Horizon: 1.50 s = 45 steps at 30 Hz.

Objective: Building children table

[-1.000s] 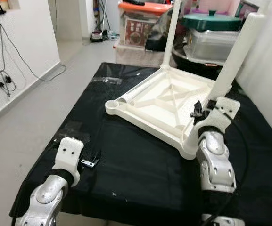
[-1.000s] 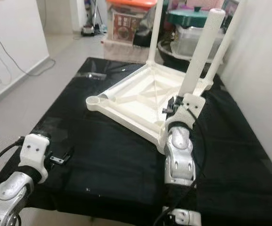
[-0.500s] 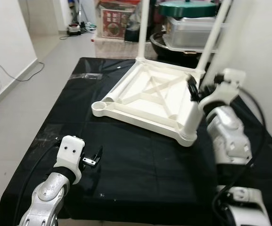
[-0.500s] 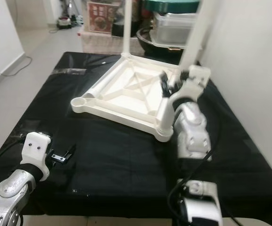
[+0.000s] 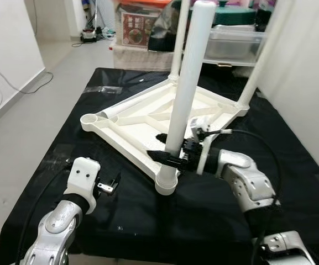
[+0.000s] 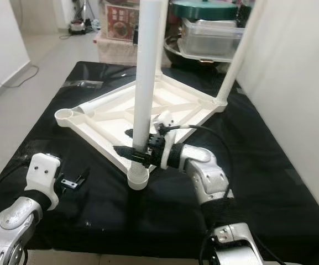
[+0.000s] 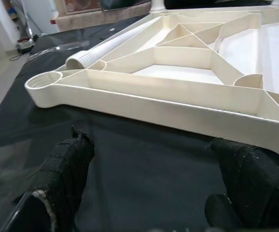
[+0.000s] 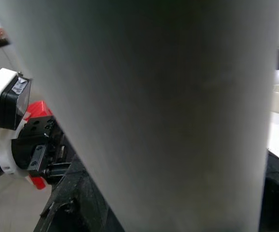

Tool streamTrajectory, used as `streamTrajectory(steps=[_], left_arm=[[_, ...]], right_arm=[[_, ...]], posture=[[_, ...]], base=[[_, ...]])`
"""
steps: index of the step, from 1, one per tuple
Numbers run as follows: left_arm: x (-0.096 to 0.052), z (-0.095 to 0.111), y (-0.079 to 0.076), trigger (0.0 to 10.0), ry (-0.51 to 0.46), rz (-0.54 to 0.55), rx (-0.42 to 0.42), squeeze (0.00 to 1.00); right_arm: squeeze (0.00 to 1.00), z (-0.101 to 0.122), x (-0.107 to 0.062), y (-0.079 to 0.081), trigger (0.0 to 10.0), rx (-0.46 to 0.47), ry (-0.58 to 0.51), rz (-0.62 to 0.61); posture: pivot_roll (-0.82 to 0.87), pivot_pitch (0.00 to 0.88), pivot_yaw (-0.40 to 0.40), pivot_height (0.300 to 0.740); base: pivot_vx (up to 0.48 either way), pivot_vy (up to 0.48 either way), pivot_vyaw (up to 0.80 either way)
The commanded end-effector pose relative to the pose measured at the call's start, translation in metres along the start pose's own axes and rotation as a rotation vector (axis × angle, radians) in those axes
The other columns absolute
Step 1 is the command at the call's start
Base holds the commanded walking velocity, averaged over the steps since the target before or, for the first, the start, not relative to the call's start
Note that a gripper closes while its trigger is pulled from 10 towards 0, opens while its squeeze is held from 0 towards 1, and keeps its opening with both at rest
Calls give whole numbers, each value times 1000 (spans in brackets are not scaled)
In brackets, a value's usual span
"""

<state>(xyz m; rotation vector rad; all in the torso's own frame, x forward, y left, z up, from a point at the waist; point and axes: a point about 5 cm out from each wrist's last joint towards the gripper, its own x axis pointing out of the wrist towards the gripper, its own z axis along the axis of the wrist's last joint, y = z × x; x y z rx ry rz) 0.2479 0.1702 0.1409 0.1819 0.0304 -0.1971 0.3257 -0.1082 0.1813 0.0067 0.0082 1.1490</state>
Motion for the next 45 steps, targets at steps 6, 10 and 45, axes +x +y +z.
streamTrajectory(steps=[6, 10, 45], left_arm=[[-1, -3, -1, 10000, 18, 1, 17, 0], [-2, -2, -1, 10000, 15, 4, 14, 0], [3, -2, -5, 10000, 0, -8, 4, 0]], right_arm=[[0, 20, 19, -6, 157, -9, -152, -104], [0, 17, 7, -25, 0, -33, -107, -539], [0, 31, -44, -11, 10000, -56, -43, -313]], posture=[[133, 0, -116, 740], [111, 0, -113, 740], [79, 0, -103, 740]], base=[[0, 0, 0], [0, 0, 0], [0, 0, 0]])
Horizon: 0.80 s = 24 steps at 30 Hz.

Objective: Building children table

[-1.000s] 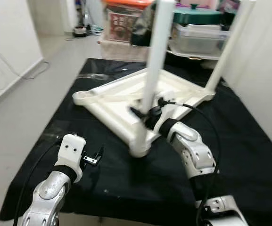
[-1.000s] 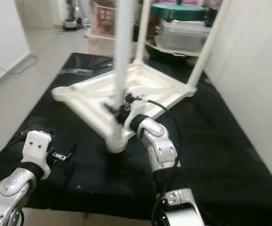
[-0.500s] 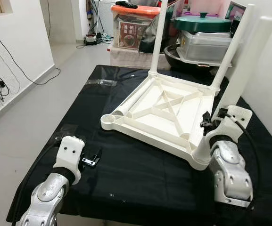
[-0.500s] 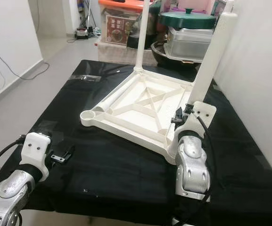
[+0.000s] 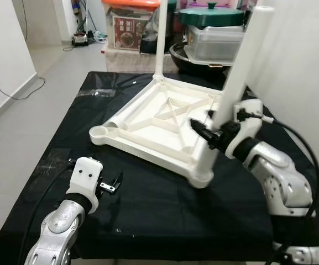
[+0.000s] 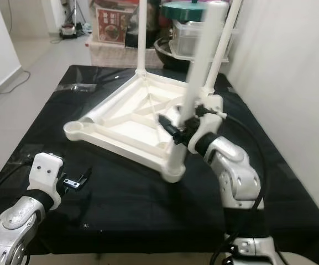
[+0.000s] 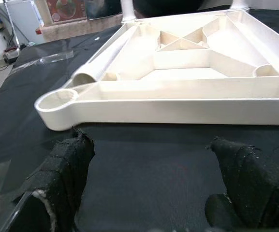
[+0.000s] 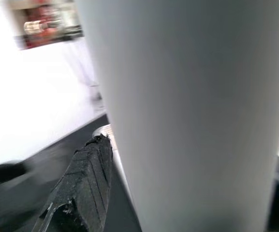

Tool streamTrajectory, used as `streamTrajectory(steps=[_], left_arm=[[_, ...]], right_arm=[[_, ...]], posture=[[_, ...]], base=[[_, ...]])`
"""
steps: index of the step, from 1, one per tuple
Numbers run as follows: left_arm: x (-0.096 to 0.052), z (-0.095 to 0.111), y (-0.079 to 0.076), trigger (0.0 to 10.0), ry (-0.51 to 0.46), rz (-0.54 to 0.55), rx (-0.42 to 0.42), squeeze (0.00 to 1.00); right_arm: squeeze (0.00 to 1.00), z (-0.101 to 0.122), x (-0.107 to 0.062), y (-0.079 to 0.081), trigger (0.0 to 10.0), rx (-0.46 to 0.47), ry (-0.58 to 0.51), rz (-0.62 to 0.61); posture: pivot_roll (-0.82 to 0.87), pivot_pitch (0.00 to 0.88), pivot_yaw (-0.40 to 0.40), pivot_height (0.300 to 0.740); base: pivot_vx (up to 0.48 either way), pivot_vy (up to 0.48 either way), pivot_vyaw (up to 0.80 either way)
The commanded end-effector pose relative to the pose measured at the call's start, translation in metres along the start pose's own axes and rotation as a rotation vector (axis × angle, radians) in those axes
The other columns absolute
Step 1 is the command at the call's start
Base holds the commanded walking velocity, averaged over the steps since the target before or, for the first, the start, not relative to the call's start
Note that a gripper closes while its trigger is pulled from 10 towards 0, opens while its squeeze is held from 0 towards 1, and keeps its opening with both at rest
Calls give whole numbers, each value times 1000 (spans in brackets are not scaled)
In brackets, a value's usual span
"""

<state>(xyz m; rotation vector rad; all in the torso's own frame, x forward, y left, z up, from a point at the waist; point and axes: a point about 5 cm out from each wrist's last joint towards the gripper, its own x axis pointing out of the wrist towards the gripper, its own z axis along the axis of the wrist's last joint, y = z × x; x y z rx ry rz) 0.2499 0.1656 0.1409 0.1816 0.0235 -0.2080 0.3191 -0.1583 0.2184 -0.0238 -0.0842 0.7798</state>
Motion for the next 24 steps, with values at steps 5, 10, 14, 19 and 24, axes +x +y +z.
streamTrajectory(steps=[5, 10, 14, 19, 24], left_arm=[[1, -4, -1, 10000, 10, 2, 8, 0], [1, -4, -1, 10000, 11, 4, 10, 0], [-1, -5, -1, 10000, 14, 11, 14, 0], [-3, -4, 0, 10000, 14, 13, 14, 0], [-4, -4, 0, 10000, 13, 11, 13, 0]], right_arm=[[0, -32, 19, 23, 10000, 22, 95, 280], [0, -38, 30, 27, 10000, 38, 99, 291], [0, -36, 45, 22, 8784, 63, 46, 199], [0, -38, 45, 4, 0, 26, 52, -36], [0, -48, 27, -24, 0, 36, 123, -433]], posture=[[112, 0, -119, 740], [124, 0, -125, 740], [135, 0, -130, 740], [117, 0, -123, 740], [88, 0, -109, 740]], base=[[0, 0, 0], [0, 0, 0], [0, 0, 0], [0, 0, 0], [0, 0, 0]])
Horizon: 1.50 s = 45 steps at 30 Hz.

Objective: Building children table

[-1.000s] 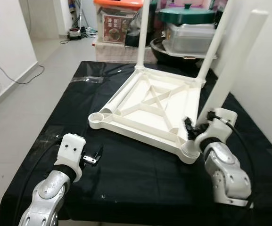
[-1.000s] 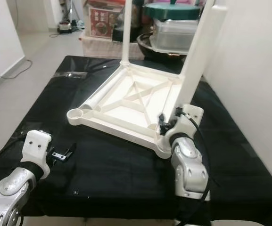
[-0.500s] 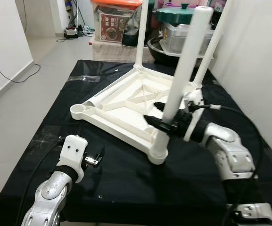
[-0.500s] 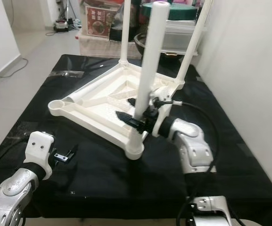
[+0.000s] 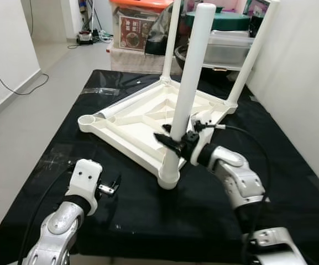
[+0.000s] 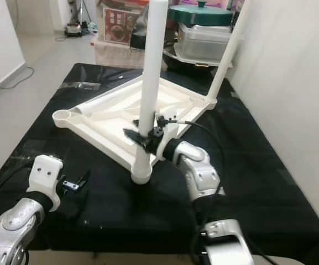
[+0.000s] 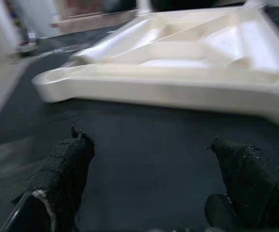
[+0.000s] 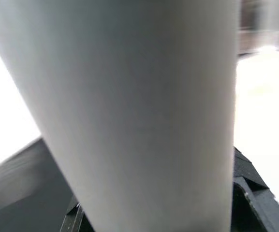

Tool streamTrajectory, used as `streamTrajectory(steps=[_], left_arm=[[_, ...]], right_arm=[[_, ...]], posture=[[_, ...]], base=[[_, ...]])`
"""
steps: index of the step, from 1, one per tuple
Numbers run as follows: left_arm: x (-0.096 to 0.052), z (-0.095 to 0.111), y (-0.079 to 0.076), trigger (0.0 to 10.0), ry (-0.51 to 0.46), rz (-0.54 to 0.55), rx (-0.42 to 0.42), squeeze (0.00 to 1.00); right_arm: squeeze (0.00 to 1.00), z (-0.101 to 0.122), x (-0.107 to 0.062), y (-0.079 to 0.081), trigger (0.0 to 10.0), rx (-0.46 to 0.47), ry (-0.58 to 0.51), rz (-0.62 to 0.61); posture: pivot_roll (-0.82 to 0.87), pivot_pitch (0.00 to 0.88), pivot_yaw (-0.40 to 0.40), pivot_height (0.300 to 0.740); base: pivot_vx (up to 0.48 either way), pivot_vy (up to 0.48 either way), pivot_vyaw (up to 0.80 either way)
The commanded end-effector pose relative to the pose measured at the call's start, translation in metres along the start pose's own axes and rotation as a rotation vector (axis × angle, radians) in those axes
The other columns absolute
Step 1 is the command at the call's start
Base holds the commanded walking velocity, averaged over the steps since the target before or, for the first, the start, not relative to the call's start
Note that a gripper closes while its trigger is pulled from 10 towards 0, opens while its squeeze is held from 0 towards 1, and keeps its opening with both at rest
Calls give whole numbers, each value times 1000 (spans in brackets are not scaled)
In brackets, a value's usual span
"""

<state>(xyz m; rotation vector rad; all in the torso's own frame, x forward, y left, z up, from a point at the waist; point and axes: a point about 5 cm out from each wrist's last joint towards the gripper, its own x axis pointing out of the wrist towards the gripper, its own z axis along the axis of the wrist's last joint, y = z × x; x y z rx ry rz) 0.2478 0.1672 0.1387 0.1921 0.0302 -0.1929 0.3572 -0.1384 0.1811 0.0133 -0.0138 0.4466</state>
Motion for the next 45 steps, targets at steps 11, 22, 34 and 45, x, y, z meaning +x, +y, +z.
streamTrajectory(steps=[11, 22, 34, 45], left_arm=[[-6, 0, 2, 10000, 7, -16, 6, 0], [-3, -1, 3, 10000, 13, -27, 6, 0], [0, -1, 5, 10000, 12, -30, 10, 0], [2, -2, 3, 10000, 12, -21, 8, 0]], right_arm=[[0, -24, -118, -62, 10000, -153, 223, -1054], [0, 24, -89, -39, 10000, -79, -68, -627], [0, 26, -81, -24, 10000, -59, -15, 129], [0, -13, -45, 42, 7765, -41, 63, 621]], posture=[[-1, 0, -62, 740], [-3, 0, -55, 740], [13, 0, -44, 740], [102, 0, -103, 740]], base=[[0, 0, 0], [0, 0, 0], [0, 0, 0], [0, 0, 0]])
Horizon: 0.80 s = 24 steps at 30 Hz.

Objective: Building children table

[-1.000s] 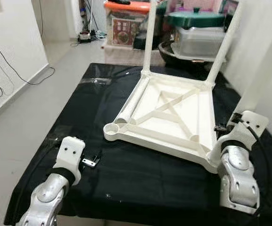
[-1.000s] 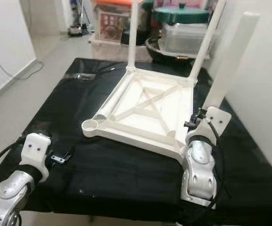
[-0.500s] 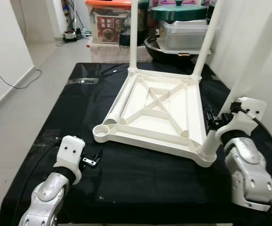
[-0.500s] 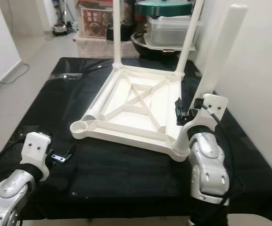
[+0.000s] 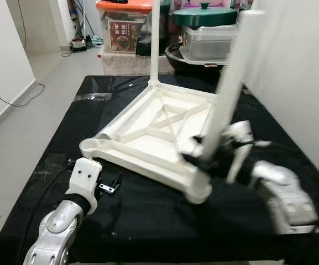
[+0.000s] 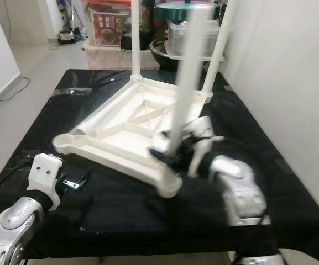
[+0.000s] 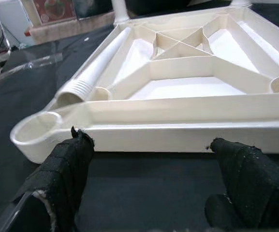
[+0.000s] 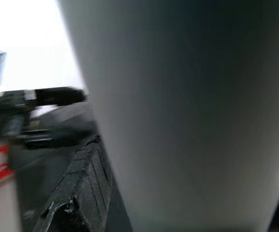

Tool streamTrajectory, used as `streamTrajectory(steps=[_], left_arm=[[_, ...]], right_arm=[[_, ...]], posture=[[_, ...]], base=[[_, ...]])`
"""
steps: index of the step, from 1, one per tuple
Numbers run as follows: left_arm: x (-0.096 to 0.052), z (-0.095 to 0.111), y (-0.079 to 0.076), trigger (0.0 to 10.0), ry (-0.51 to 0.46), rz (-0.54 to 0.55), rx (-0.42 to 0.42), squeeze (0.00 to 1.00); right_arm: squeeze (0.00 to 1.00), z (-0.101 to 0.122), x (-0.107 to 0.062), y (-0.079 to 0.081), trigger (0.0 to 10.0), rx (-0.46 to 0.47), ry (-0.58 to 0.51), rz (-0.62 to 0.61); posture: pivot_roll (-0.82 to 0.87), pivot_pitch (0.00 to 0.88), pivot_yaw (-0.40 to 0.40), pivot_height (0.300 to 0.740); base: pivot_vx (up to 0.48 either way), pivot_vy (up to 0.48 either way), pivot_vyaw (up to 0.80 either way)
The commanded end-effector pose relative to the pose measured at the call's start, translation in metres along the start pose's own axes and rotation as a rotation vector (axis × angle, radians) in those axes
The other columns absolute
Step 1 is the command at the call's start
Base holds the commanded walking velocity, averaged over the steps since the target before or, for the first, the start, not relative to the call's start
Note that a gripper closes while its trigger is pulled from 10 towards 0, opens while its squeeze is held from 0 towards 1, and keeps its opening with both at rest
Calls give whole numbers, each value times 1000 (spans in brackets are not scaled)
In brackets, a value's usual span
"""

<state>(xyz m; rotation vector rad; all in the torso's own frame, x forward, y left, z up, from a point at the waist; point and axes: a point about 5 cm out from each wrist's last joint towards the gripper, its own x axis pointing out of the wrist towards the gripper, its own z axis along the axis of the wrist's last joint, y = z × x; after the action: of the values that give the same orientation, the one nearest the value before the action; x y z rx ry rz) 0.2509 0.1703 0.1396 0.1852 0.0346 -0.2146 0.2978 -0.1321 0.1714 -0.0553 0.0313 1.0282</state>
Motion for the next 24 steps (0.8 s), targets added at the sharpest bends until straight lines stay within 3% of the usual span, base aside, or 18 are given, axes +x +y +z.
streamTrajectory(steps=[1, 2, 3, 4, 5, 6, 7, 8, 10, 12, 14, 15, 16, 17, 19, 20, 22, 24], left_arm=[[-1, -3, -1, 10000, 10, 1, 14, 0], [-1, -3, -1, 10000, 11, 6, 14, 0], [-2, -3, -1, 10000, 11, 9, 13, 0], [-2, -3, -1, 10000, 11, 9, 13, 0], [-3, -3, -1, 10000, 11, 11, 13, 0], [-3, -3, -1, 10000, 11, 11, 13, 0], [-3, -3, -1, 10000, 11, 10, 12, 0], [-3, -3, -1, 10000, 10, 7, 10, 0], [-3, -3, -1, 10000, 10, 7, 10, 0], [-3, -3, -2, 10000, 10, -4, 8, 0], [-3, -3, -2, 10000, 10, -4, 8, 0], [-3, -3, -3, 10000, 10, -9, 7, 0], [-3, -3, -3, 10000, 10, -9, 7, 0], [-4, -3, -3, 10000, 13, -15, 6, 0], [-4, -3, -3, 10000, 13, -15, 6, 0], [-4, -3, -3, 10000, 14, -20, 5, 0], [-4, -3, -3, 10000, 14, -20, 5, 0], [-5, -3, -3, 10000, 15, -25, 3, 0]], right_arm=[[0, -2, 11, 5, 7765, 8, -1, 40], [0, 0, 19, 6, 7765, 16, -29, 33], [0, 1, 23, 6, 3569, 24, -50, 42], [0, 1, 23, 6, 3569, 24, -50, 42], [0, 2, 25, 5, 1294, 15, -66, 26], [0, 2, 25, 5, 1294, 15, -66, 26], [0, -2, 26, -3, 0, -2, -57, -68], [0, -7, 21, -24, 0, -11, -25, -350], [0, -7, 21, -24, 0, -11, -25, -350], [0, -28, -15, -57, 0, 27, 134, -971], [0, -28, -15, -57, 0, 27, 134, -971], [0, -37, -35, -61, 0, 0, 217, -1159], [0, -37, -35, -61, 0, 0, 217, -1159], [0, -39, -57, -55, 0, -44, 266, -1293], [0, -39, -57, -55, 0, -44, 266, -1293], [0, -40, -72, -46, 0, -75, 301, -1370], [0, -40, -72, -46, 0, -75, 301, -1370], [0, -38, -92, -33, 0, -87, 323, -1454]], posture=[[102, 0, -103, 740], [103, 0, -104, 740], [103, 0, -105, 740], [103, 0, -105, 740], [103, 0, -105, 740], [103, 0, -105, 740], [98, 0, -104, 740], [89, 0, -97, 740], [89, 0, -97, 740], [70, 0, -81, 740], [70, 0, -81, 740], [70, 0, -81, 740], [70, 0, -81, 740], [54, 0, -69, 740], [54, 0, -69, 740], [40, 0, -62, 740], [40, 0, -62, 740], [21, 0, -54, 740]], base=[[0, 0, 0], [0, 0, 0], [0, 0, 0], [0, 0, 0], [0, 0, 0], [0, 0, 0], [0, 0, 0], [0, 0, 0], [0, 0, 0], [0, 0, 0], [0, 0, 0], [0, 0, 0], [0, 0, 0], [0, 0, 0], [0, 0, 0], [0, 0, 0], [0, 0, 0], [0, 0, 0]])
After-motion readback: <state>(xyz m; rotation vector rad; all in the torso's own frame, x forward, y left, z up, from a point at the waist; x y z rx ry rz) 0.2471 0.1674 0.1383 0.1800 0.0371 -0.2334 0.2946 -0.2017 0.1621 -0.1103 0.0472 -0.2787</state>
